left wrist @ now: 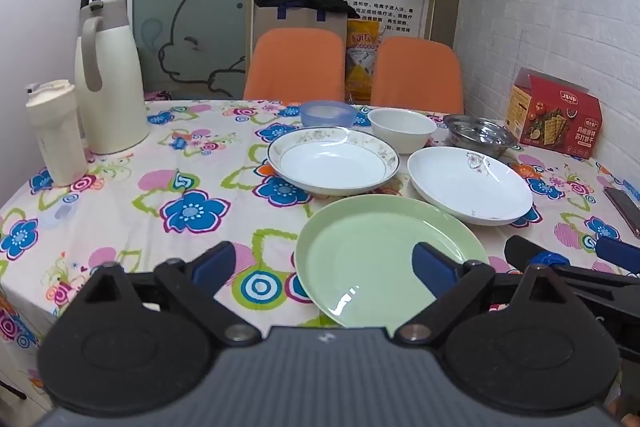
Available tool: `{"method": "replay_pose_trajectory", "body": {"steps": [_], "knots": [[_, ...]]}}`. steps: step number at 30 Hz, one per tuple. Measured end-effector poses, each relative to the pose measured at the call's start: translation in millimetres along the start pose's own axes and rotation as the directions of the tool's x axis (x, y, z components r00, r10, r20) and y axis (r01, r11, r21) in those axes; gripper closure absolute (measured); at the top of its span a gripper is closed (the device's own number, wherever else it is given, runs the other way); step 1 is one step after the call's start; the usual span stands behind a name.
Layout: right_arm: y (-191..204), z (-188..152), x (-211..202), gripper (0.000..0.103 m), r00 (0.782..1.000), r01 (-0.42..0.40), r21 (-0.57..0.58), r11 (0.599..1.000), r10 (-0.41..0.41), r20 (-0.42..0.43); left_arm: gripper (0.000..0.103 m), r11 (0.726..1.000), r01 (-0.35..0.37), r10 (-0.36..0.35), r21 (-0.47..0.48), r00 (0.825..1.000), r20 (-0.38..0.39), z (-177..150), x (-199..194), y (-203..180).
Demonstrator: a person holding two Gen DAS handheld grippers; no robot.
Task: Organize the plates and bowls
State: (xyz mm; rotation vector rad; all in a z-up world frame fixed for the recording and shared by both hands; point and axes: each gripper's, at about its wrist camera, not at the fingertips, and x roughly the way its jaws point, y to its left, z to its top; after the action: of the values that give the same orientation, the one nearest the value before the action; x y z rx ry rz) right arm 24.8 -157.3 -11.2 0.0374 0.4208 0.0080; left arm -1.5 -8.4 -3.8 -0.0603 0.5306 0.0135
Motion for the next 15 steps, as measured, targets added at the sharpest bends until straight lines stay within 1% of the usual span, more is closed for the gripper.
{"method": "replay_pose_trajectory", "body": {"steps": [15], "knots": [[-0.4, -0.8, 1.3, 0.015, 1.000, 0.004, -0.010, 1.000, -0.004, -0.008, 0.009, 1.000, 0.010, -0.010, 0.000, 1.000, -0.011, 1.3, 2.6, 2.0]]}}
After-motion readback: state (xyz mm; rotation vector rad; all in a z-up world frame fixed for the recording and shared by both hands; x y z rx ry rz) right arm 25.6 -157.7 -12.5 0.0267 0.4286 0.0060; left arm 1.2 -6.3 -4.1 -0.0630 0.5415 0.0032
